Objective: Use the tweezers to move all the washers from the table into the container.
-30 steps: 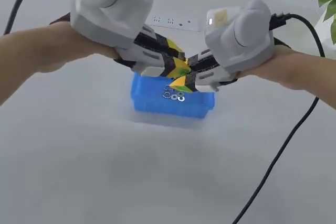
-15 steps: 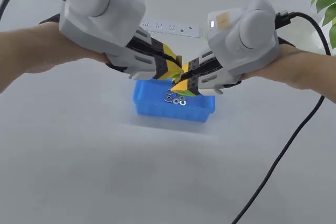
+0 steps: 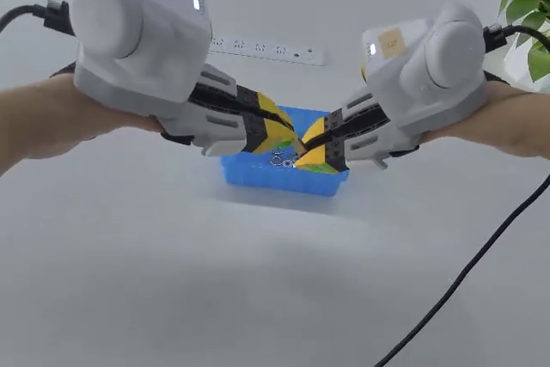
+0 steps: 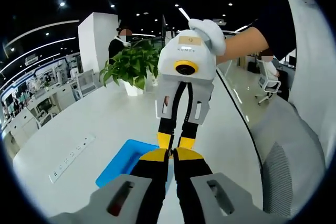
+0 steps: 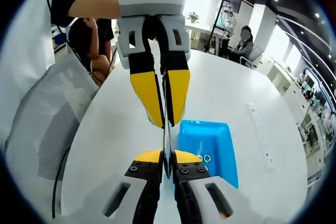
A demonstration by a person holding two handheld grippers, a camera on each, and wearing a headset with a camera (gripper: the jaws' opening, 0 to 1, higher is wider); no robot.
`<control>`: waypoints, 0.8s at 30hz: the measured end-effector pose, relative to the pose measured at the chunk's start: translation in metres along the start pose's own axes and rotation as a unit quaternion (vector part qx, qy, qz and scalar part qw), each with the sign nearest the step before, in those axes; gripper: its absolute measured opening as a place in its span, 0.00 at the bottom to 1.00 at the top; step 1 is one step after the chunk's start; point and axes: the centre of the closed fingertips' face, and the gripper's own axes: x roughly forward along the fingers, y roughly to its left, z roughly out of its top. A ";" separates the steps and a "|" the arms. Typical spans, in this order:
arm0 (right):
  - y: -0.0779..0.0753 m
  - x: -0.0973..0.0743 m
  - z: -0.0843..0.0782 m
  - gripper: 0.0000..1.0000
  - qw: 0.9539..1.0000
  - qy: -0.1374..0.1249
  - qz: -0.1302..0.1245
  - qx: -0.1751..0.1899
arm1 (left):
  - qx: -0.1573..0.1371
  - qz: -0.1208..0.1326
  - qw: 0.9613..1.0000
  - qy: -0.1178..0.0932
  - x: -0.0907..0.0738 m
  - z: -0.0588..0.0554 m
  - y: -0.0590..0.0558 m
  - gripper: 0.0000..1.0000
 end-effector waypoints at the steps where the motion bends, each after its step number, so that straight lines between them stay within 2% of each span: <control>1: 0.001 -0.001 -0.001 0.08 1.000 0.000 0.000 0.002 | -0.001 0.000 1.000 -0.004 0.000 0.000 -0.001 0.08; 3: 0.005 -0.004 -0.002 0.08 1.000 0.000 0.001 0.005 | -0.005 -0.001 1.000 -0.006 0.001 -0.003 -0.003 0.08; 8: 0.017 -0.006 -0.001 0.08 1.000 0.006 0.004 0.002 | 0.003 -0.011 1.000 -0.003 0.002 -0.006 -0.008 0.08; 12: 0.020 -0.006 -0.003 0.08 1.000 0.009 0.006 0.004 | 0.022 -0.021 1.000 0.005 0.003 -0.012 -0.010 0.08; 13: 0.021 -0.005 -0.003 0.08 1.000 0.010 0.006 0.004 | 0.031 -0.024 0.999 0.009 0.004 -0.015 -0.012 0.08; 14: 0.023 -0.005 -0.004 0.08 1.000 0.012 0.009 0.003 | 0.058 -0.029 0.998 0.019 0.004 -0.019 -0.013 0.08; 16: 0.028 -0.003 -0.006 0.08 1.000 0.019 0.017 0.002 | 0.070 -0.035 0.996 0.033 0.005 -0.026 -0.015 0.08; 18: 0.031 -0.001 -0.008 0.08 1.000 0.022 0.021 0.002 | 0.068 -0.041 0.996 0.047 0.007 -0.035 -0.018 0.08; 24: 0.036 0.016 -0.025 0.08 0.999 0.035 0.030 0.009 | 0.058 -0.049 0.995 0.064 0.016 -0.057 -0.018 0.08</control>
